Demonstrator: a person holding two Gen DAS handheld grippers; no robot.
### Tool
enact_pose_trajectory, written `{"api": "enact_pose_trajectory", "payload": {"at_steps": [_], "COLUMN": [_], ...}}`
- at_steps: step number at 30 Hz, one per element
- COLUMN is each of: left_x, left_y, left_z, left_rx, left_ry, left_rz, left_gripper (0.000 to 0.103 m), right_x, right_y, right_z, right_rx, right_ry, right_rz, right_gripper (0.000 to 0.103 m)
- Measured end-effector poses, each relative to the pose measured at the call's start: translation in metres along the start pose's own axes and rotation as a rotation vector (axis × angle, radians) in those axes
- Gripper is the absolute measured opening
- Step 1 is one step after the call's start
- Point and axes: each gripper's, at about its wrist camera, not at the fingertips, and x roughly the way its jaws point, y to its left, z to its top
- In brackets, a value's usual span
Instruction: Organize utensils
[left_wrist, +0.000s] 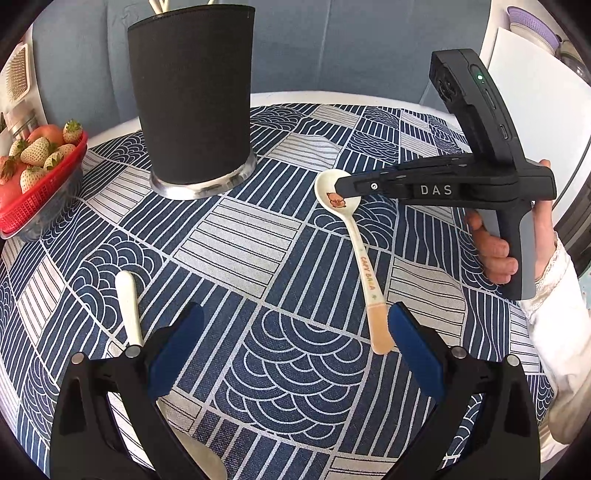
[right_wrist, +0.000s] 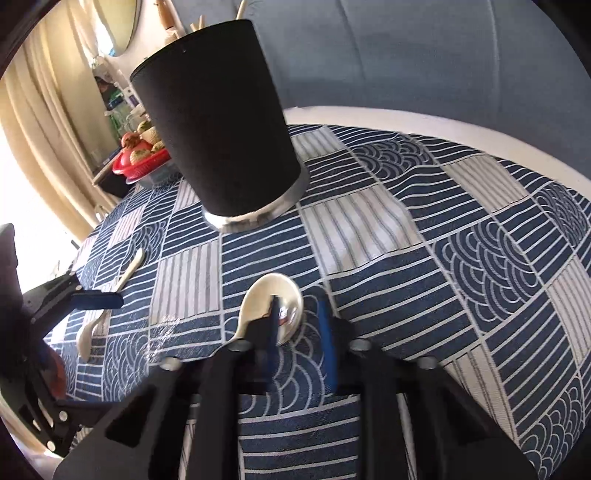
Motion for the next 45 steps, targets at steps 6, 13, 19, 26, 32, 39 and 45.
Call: {"api": "enact_pose_trajectory", "payload": {"at_steps": [6, 13, 19, 26, 32, 39, 45], "left_x": [-0.001, 0.003, 0.014, 0.016, 0.011, 0.011, -0.003], "left_y": [-0.002, -0.025, -0.044, -0.041, -0.039, -0.034, -0.028], "left_z": [-0.002, -0.002, 0.0, 0.008, 0.006, 0.009, 0.024], "left_rx": [-0.009, -0.001, 0.007, -0.034, -0.012, -0.008, 0.018], "left_ry": [-0.006, -0.024, -0.035, -0.012, -0.004, 0.024, 0.015], "left_rz": [-0.007, -0.089, -0.073, 0.005, 0.037, 0.04, 0.037], "left_gripper": [0.097, 0.097, 0.097, 0.042, 0.015, 0.015, 0.015], "right_x": [-0.014, -0.04, -0.058, -0.072, -0.075, -0.077, -0.092], "right_y": [0.003, 0.011, 0.022, 0.039, 0.045, 0.047, 0.062], "right_z": [0.002, 0.008, 0.009, 0.009, 0.008, 0.009, 0.018], "right_rx": [0.009, 0.005, -0.008, -0.052, -0.074, -0.088, -0.142], "right_ry": [-0.051, -0.136, -0.183, -0.225, -0.234, -0.244, -0.301], "right_rz": [0.017, 0.014, 0.029, 0.039, 0.035, 0.043, 0.011], "right_gripper": [0.005, 0.005, 0.005, 0.005, 0.005, 0.005, 0.005]}}
